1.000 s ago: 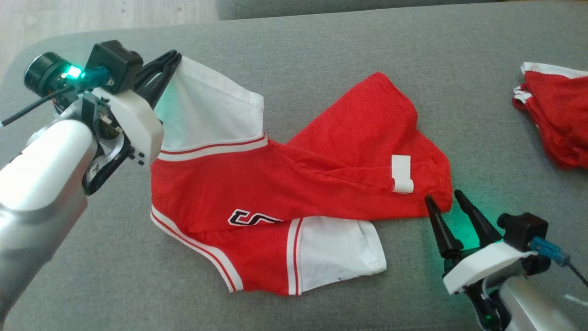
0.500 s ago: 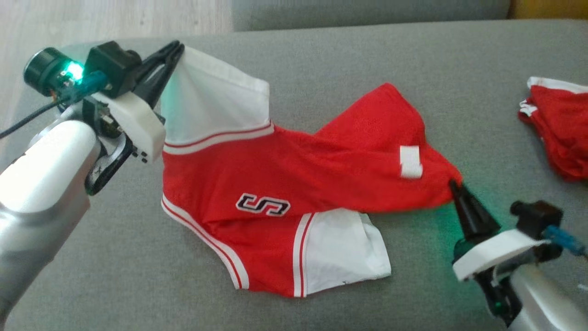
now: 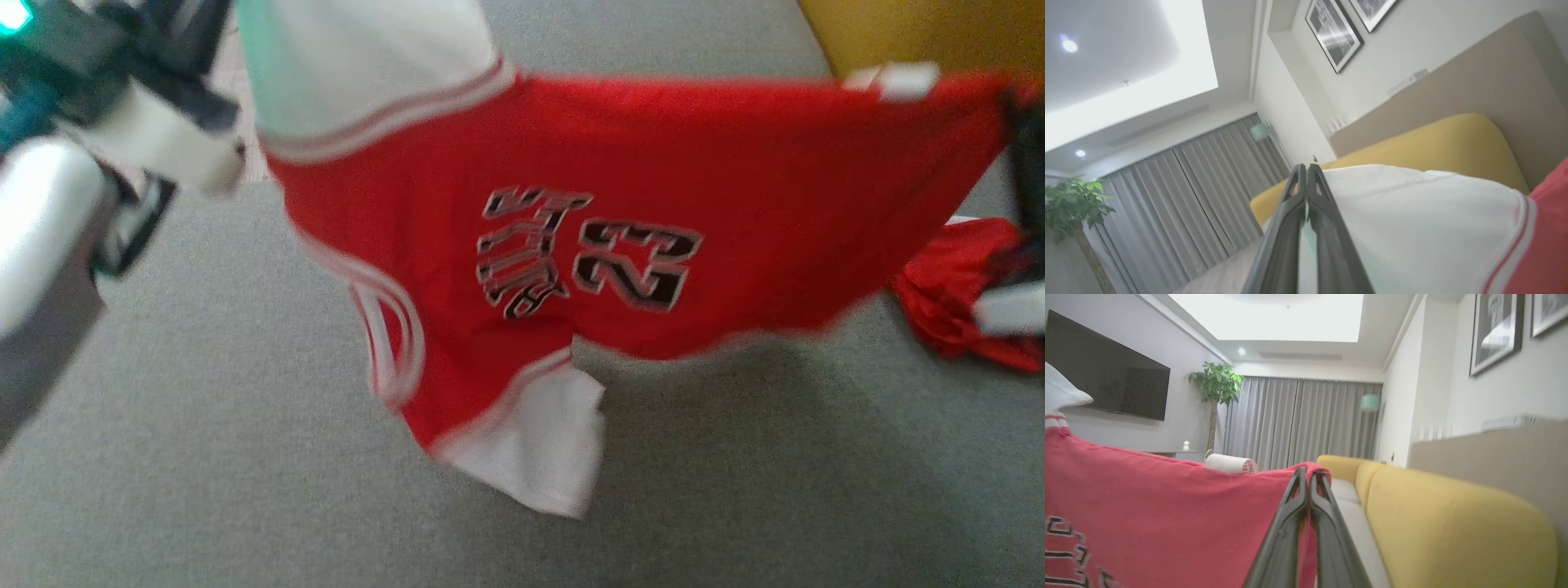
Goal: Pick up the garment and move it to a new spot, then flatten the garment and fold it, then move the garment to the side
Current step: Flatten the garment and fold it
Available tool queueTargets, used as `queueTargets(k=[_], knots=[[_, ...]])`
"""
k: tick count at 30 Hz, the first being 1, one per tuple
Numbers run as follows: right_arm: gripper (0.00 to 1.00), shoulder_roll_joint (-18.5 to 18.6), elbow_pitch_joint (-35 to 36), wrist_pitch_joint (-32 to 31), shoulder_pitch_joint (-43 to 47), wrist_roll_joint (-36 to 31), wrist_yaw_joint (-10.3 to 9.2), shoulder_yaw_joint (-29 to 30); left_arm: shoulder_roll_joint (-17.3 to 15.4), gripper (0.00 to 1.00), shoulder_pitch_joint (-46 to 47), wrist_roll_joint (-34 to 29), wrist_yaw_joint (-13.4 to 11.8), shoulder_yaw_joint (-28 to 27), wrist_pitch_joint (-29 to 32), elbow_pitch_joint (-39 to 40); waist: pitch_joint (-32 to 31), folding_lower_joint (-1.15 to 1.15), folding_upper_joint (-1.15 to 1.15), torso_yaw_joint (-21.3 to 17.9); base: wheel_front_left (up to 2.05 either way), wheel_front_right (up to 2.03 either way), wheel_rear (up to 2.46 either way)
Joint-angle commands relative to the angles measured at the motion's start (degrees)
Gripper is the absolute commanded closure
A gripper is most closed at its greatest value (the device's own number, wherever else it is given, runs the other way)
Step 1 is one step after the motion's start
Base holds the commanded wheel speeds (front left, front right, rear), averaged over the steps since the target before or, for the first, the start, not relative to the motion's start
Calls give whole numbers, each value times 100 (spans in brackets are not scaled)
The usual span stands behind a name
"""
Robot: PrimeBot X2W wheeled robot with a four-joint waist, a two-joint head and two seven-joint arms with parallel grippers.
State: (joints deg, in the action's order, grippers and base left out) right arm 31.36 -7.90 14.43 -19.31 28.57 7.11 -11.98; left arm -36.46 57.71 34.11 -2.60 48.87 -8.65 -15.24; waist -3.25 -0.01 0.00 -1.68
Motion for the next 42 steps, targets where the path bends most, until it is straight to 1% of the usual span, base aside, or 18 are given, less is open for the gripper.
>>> queueTargets(k=[1,4,7,11,12,13,15,18,20,21,23,25,27,29,31,36,39,42], knots=[[100,277,223,-37,-435,-49,37,36,-266,100,608,-43,-68,-424,-22,170,-27,1,0,3,0,0,0],[100,645,220,-332,-1034,-179,37,-16,-221,100,1005,-127,-87,-506,21,243,29,1,0,75,0,0,0],[100,835,-3,-680,-1642,-153,37,-265,-59,100,1387,-160,44,-484,95,116,176,1,0,135,0,0,0],[100,869,-540,-1016,-2441,18,37,-842,217,100,1890,-196,336,-333,308,-391,581,1,0,202,0,0,0],[100,846,-672,-1081,-2668,111,37,-998,266,100,2048,-218,407,-311,358,-554,759,1,0,201,0,0,0],[100,805,-977,-1130,-3183,220,37,-1261,366,100,2398,-302,512,-275,406,-918,1137,1,0,188,0,0,0],[100,748,-1361,-1106,-3687,242,37,-1496,503,100,2752,-450,558,-232,325,-1317,1445,1,0,179,0,0,0],[100,629,-1887,-928,-4448,264,37,-1700,750,100,3348,-689,490,-251,12,-1836,1892,1,0,145,0,0,0],[100,568,-2168,-708,-4929,215,37,-1779,894,100,3756,-893,370,-274,-278,-2130,2164,1,0,105,0,0,0],[100,568,-2168,-708,-4929,215,37,-1779,894,100,3756,-893,370,-274,-278,-2130,2164,1,0,105,0,0,0],[100,521,-2410,-451,-5311,139,37,-1859,1000,100,4077,-1074,248,-319,-497,-2338,2352,1,0,75,0,0,0],[100,523,-2609,-249,-5602,82,37,-1909,1090,100,4299,-1197,163,-404,-601,-2377,2513,1,0,82,0,0,0],[100,568,-2740,-129,-5802,67,37,-1954,1107,100,4382,-1290,94,-582,-627,-2108,2691,1,0,133,0,0,0],[100,628,-2788,-51,-5870,61,37,-2062,1028,100,4194,-1410,65,-766,-631,-1619,2856,1,0,191,0,0,0],[100,691,-2817,-5,-5812,84,37,-2225,872,100,3823,-1494,78,-931,-632,-1146,2978,1,0,252,0,0,0],[100,908,-2758,47,-5331,324,37,-2507,768,100,2364,-1343,10,-1422,-633,-67,3093,1,0,489,0,0,0],[100,998,-2555,53,-4812,446,37,-2443,705,100,1329,-1350,-26,-1591,-634,517,2996,1,0,585,0,0,0],[100,1060,-2253,55,-4062,543,37,-2212,621,100,228,-1387,-74,-1717,-634,1037,2793,1,0,642,0,0,0]])
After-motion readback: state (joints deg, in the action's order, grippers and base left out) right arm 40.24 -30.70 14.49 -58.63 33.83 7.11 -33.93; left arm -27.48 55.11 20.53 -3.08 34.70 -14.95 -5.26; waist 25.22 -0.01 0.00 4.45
